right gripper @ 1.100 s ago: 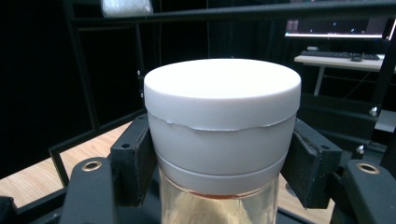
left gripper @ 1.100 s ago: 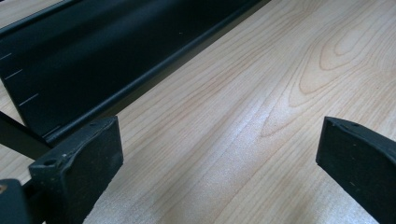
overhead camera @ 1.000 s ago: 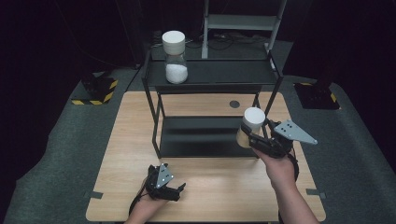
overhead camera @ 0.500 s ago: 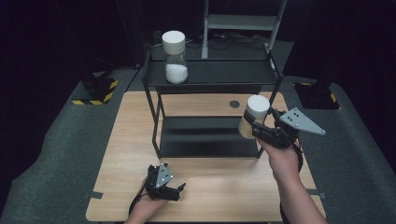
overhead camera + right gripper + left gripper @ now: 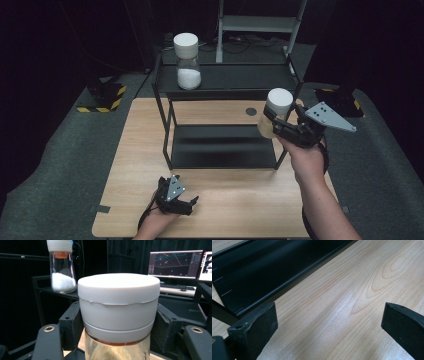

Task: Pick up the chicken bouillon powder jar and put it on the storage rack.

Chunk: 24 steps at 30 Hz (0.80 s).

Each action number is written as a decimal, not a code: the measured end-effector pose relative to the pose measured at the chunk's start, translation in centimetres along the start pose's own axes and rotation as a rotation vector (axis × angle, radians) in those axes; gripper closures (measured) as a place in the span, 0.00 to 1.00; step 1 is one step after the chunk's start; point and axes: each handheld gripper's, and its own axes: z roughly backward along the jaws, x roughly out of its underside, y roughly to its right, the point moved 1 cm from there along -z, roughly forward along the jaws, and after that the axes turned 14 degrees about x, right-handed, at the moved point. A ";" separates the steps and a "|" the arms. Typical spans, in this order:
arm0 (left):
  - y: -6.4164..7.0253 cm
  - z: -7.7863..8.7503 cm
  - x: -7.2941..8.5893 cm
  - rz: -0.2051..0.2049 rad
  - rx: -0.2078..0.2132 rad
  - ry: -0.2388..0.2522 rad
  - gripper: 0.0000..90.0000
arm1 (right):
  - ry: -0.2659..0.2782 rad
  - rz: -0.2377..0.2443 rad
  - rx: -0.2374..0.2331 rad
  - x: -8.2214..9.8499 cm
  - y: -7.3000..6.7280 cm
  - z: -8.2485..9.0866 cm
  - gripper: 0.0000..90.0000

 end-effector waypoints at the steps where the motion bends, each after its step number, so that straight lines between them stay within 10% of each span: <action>1: 0.0 0.0 0.0 0.000 0.000 0.000 0.01 | 0.002 -0.002 0.001 -0.2 0.0 -0.1 0.37; 24: -0.2 0.1 0.1 0.000 0.010 0.003 0.01 | 0.050 -0.024 0.017 -3.5 -0.3 -2.1 0.37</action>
